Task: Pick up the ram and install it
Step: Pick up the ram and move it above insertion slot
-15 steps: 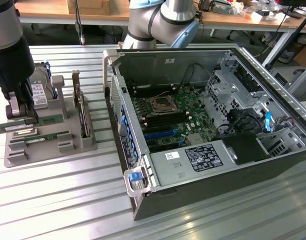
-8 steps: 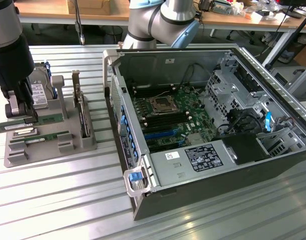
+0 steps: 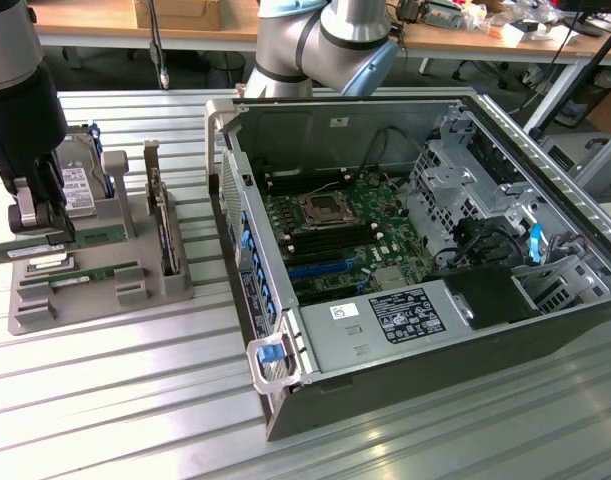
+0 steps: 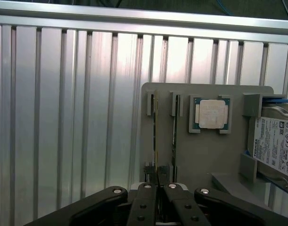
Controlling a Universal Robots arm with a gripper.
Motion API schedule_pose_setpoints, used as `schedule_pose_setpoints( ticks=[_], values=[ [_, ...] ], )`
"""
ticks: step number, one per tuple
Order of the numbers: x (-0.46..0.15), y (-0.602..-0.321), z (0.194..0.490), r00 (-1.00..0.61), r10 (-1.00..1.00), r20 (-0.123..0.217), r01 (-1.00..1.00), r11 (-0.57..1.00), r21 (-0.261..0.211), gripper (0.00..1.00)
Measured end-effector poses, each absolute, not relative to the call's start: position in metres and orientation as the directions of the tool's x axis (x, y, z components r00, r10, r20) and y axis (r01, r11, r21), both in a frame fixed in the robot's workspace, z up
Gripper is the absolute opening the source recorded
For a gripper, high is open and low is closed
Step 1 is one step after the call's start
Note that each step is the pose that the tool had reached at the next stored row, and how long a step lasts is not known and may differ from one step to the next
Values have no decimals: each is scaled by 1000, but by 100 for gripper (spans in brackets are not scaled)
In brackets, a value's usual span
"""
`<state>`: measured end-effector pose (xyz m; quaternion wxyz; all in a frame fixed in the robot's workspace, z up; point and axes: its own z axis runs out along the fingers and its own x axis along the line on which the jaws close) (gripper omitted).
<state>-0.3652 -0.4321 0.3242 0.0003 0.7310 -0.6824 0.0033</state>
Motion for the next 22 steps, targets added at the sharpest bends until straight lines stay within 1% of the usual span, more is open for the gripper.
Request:
schedule_pose_setpoints(
  ticks=[22],
  values=[
    [-365, -432, 340, 69, -998, 5, -998, -69, -4, 12]
  ],
)
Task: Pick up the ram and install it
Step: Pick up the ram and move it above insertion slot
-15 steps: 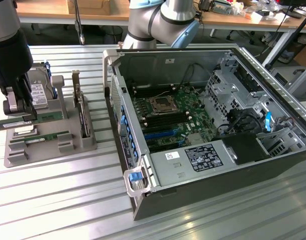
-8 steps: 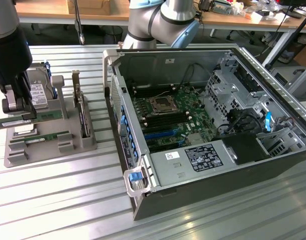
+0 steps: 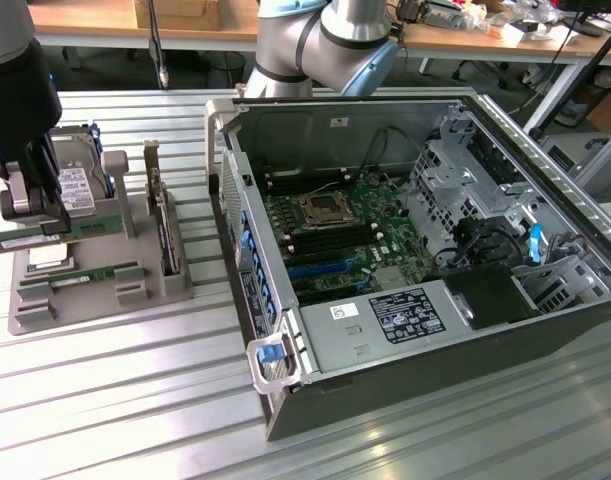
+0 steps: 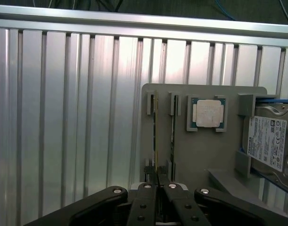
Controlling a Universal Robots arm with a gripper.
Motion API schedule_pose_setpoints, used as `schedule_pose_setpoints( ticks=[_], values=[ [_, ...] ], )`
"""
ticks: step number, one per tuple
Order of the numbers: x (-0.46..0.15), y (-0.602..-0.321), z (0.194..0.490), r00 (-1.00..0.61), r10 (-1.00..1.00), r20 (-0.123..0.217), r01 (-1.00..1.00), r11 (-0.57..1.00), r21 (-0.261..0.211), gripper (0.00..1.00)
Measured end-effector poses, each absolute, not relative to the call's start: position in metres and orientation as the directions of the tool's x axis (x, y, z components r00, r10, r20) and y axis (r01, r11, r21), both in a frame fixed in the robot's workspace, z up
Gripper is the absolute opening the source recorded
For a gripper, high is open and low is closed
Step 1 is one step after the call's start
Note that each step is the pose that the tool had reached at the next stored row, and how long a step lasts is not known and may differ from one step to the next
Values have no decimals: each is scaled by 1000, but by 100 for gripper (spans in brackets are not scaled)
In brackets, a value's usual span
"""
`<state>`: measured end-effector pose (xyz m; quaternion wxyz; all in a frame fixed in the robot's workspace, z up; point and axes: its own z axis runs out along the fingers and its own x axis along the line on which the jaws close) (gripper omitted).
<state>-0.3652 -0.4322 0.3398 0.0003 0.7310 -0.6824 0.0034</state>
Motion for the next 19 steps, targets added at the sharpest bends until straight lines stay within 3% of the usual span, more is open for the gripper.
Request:
schedule_pose_setpoints(
  ticks=[19],
  values=[
    [-365, -432, 354, 69, -998, 4, -998, -69, -4, 12]
  ],
)
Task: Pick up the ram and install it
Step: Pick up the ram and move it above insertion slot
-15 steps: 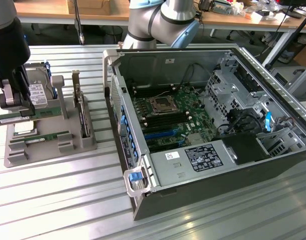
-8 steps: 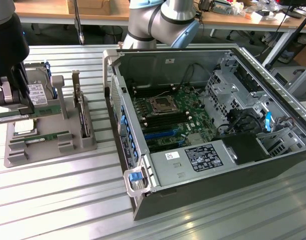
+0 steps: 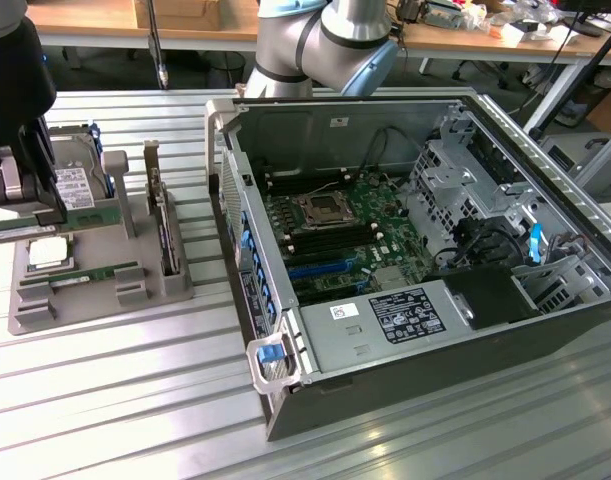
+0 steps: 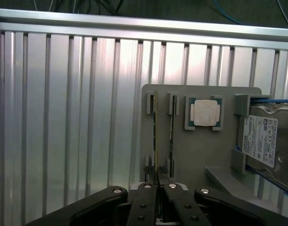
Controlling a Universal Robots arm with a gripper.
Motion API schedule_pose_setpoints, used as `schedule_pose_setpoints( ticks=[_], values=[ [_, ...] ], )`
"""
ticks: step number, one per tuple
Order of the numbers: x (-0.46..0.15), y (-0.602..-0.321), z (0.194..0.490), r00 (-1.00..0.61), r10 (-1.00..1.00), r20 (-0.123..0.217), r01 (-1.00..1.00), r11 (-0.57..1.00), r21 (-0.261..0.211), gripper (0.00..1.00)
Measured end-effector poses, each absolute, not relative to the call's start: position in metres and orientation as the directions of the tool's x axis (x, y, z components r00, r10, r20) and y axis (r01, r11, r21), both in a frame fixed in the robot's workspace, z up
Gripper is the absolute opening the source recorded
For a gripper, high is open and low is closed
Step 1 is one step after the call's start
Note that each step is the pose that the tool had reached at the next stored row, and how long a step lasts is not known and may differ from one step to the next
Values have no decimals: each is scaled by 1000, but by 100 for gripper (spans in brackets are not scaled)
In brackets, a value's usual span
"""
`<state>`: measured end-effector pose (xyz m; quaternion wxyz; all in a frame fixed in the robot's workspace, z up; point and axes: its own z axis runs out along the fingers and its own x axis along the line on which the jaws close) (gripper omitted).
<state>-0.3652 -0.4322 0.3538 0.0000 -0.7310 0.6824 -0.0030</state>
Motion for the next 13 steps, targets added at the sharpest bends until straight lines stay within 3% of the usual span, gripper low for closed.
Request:
schedule_pose_setpoints(
  ticks=[13],
  values=[
    [-365, -432, 366, 69, -998, 4, -998, -69, -4, 12]
  ],
)
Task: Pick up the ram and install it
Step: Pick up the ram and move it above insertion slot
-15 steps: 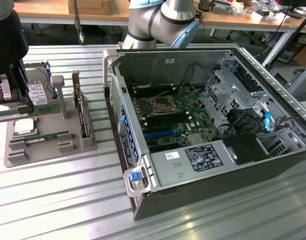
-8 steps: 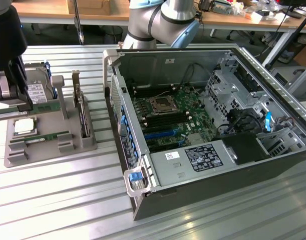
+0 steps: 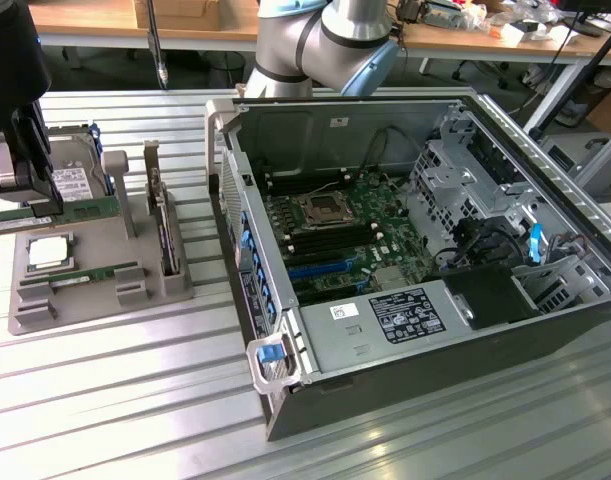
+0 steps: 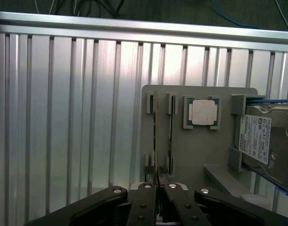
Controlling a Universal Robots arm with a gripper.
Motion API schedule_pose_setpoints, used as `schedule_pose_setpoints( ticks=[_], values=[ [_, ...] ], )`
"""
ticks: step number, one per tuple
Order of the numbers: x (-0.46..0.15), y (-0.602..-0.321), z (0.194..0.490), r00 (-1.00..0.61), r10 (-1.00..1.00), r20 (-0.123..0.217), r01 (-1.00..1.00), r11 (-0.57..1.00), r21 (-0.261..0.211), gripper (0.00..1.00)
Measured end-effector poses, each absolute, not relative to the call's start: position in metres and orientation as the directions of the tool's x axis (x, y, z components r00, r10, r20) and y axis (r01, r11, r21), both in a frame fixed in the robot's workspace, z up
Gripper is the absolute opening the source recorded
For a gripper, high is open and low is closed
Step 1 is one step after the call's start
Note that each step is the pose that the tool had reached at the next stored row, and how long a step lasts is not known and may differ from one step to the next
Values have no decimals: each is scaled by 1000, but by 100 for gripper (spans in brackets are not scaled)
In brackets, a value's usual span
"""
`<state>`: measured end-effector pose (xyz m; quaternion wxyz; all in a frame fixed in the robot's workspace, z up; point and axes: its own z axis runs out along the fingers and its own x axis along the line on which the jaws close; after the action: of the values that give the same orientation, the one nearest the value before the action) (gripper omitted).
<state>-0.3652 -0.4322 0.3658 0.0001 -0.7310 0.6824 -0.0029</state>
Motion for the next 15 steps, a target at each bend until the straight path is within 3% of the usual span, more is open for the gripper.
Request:
schedule_pose_setpoints(
  ticks=[15],
  values=[
    [-365, -432, 381, 69, -998, 4, -998, -69, -4, 12]
  ],
)
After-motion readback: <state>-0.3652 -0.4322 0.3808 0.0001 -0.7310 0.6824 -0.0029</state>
